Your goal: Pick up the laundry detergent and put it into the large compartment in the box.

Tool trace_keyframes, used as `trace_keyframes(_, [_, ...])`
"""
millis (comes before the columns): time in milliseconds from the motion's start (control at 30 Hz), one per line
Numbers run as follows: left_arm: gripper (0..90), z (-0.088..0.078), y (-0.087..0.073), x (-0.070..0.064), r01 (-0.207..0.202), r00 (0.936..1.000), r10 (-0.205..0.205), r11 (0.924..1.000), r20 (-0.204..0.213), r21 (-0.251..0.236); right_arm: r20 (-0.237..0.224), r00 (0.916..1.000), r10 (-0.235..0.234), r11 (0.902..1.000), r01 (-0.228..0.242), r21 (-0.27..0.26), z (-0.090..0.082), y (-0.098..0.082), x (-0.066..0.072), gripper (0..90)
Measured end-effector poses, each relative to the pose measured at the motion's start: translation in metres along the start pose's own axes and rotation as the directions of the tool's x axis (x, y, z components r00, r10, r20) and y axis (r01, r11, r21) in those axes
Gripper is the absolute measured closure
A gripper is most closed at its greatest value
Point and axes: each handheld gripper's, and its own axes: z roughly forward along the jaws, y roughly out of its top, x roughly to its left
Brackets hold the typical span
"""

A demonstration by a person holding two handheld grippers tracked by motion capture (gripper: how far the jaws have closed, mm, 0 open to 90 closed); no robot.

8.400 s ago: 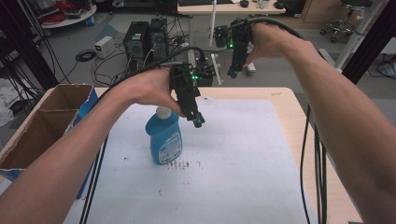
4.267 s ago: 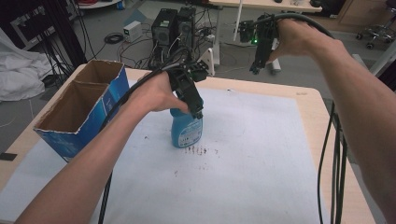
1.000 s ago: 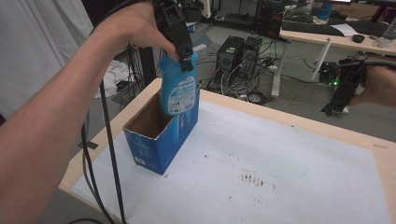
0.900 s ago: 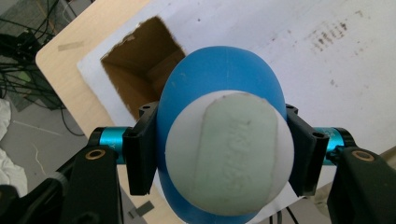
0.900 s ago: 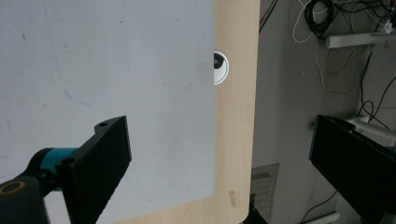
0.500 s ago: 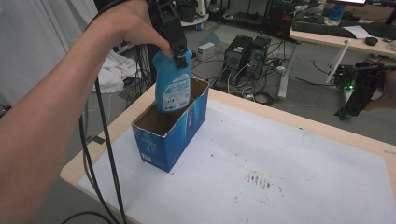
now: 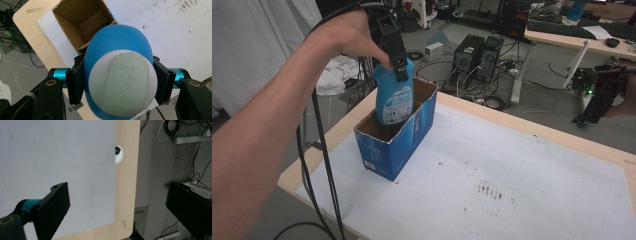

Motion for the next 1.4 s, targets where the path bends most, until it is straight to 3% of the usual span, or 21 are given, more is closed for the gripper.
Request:
trace_keyframes(200, [38.2, 0.022, -0.008, -0.002, -0.096, 0.9951, 0.096, 0.9951, 0.024, 0.02, 0.0, 0.9999, -0.011, 0.9999, 0.011, 0.001, 0.0, 0.002, 0.002, 4.7])
trace_keyframes(400, [38.1, 0.038, -0.017, 0.001, -0.148, 0.9872, 0.147, 0.989, 0.062, 0.003, 0.003, 0.9999, -0.017, 0.9998, 0.017, 0.005, -0.001, 0.004, 0.004, 4.7])
trace_keyframes(433, [38.1, 0.045, -0.021, 0.002, -0.183, 0.9806, 0.182, 0.9832, 0.073, 0.003, 0.004, 0.9997, -0.024, 0.9997, 0.024, 0.004, 0.0, 0.004, 0.004, 4.7])
trace_keyframes(633, [38.1, 0.066, -0.027, 0.005, -0.238, 0.9657, 0.235, 0.9713, 0.111, 0.014, 0.001, 0.9996, -0.027, 0.9996, 0.027, 0.008, 0.002, 0.006, 0.005, 4.7])
trace_keyframes(767, [38.1, 0.078, -0.031, 0.005, -0.287, 0.9506, 0.282, 0.9578, 0.129, 0.017, 0.001, 0.9996, -0.027, 0.9996, 0.027, 0.009, 0.004, 0.006, 0.006, 4.7])
trace_keyframes(867, [38.1, 0.085, -0.033, 0.004, -0.345, 0.9311, 0.341, 0.9387, 0.13, 0.008, -0.001, 0.9995, -0.03, 0.9995, 0.03, 0.004, 0.005, 0.005, 0.005, 4.7])
trace_keyframes(967, [38.1, 0.093, -0.034, 0.003, -0.379, 0.9182, 0.374, 0.9253, 0.131, 0.014, -0.002, 0.9995, -0.032, 0.9994, 0.032, 0.011, 0.006, 0.005, 0.005, 4.7])
trace_keyframes(1067, [38.1, 0.099, -0.036, 0.003, -0.389, 0.9133, 0.384, 0.921, 0.136, 0.014, 0.0, 0.9997, -0.026, 0.9996, 0.026, 0.011, 0.006, 0.004, 0.006, 4.7])
trace_keyframes(1200, [38.1, 0.107, -0.038, 0.003, -0.427, 0.896, 0.42, 0.9043, 0.143, 0.015, 0.001, 0.9995, -0.03, 0.9995, 0.03, 0.012, 0.007, 0.003, 0.006, 4.7])
trace_keyframes(1300, [38.1, 0.115, -0.039, 0.002, -0.437, 0.8914, 0.43, 0.8995, 0.144, 0.018, -0.001, 0.9995, -0.031, 0.9994, 0.031, 0.015, 0.008, 0.002, 0.006, 4.7])
trace_keyframes(1400, [38.1, 0.119, -0.039, 0.001, -0.457, 0.882, 0.449, 0.8894, 0.143, 0.023, -0.002, 0.9995, -0.03, 0.9994, 0.03, 0.017, 0.009, 0.002, 0.007, 4.7])
